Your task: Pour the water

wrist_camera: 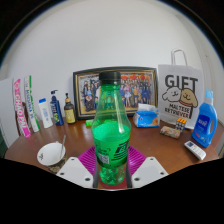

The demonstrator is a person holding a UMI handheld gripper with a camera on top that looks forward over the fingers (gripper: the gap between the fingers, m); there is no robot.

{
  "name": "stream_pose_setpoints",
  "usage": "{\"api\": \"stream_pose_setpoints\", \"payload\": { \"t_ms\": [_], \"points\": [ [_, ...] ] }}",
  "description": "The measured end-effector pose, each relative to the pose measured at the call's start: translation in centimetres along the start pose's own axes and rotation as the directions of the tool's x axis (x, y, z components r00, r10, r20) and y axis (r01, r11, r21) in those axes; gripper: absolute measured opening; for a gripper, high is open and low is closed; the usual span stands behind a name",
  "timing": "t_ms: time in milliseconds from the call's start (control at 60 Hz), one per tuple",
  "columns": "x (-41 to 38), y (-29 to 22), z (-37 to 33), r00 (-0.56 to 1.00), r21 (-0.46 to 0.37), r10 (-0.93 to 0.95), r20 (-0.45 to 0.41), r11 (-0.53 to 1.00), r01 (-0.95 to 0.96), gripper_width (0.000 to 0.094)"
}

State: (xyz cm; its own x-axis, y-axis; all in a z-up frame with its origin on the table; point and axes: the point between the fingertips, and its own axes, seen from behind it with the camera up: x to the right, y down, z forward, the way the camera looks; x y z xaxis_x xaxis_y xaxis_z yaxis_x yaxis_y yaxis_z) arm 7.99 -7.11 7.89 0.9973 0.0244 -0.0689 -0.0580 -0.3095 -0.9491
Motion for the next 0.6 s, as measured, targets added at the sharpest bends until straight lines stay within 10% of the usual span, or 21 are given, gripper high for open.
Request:
{"api": "stream_pose_setpoints", "payload": {
  "t_ms": [200, 317, 600],
  "points": [
    [-0.5, 0.7, -0.6, 0.999, -0.023, -0.034, -0.002, 0.999, 0.034, 0.0539],
    [-0.1, 1.8, -1.7, 0.999, -0.091, -0.024, -0.024, 0.996, 0.022, 0.0871],
    [0.1, 2.3, -9.6, 0.990, -0.271, -0.075, -0.122, 0.962, 0.039, 0.0854]
  ]
}}
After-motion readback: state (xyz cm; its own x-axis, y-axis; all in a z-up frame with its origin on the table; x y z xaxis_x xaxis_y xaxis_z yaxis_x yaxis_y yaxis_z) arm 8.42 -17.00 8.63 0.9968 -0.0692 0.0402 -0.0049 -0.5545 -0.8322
